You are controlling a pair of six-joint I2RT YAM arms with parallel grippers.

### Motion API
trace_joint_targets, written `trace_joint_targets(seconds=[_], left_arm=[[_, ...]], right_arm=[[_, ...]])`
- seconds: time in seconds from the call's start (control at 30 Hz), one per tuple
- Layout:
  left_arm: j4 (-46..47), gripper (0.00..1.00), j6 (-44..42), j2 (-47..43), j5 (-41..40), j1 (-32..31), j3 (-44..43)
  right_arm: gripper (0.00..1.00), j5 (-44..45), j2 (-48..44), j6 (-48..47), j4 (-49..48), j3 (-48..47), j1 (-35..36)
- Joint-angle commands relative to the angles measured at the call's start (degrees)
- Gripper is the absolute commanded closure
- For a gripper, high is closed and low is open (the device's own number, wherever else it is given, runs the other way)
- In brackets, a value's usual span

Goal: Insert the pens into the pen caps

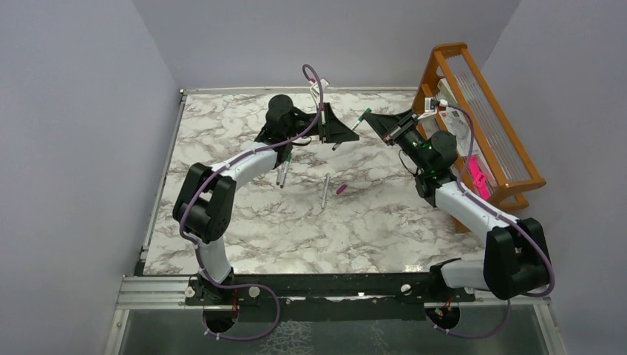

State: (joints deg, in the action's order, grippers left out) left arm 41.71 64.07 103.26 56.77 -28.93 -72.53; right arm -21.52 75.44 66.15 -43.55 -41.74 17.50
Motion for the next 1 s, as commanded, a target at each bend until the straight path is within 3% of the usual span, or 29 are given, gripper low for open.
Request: trace_joint_targets(seconds=[0.0, 0.6, 0.97], left_arm=[[10.09, 1.0, 1.71, 0.34, -4.98, -2.18, -7.88], [10.91, 1.0, 2.23, 1.09, -4.47, -2.36, -8.41], [11.03, 1.0, -0.93, -3.85, -3.17, -1.62, 5.3]], right_arm=[[0.99, -18.01, 2.94, -2.57, 10.29, 2.22, 5.71], [0.99, -17.98, 3.86, -4.03, 10.65, 1.37, 7.33], [0.99, -9.57, -0.48, -2.09, 7.21, -0.84, 7.21]])
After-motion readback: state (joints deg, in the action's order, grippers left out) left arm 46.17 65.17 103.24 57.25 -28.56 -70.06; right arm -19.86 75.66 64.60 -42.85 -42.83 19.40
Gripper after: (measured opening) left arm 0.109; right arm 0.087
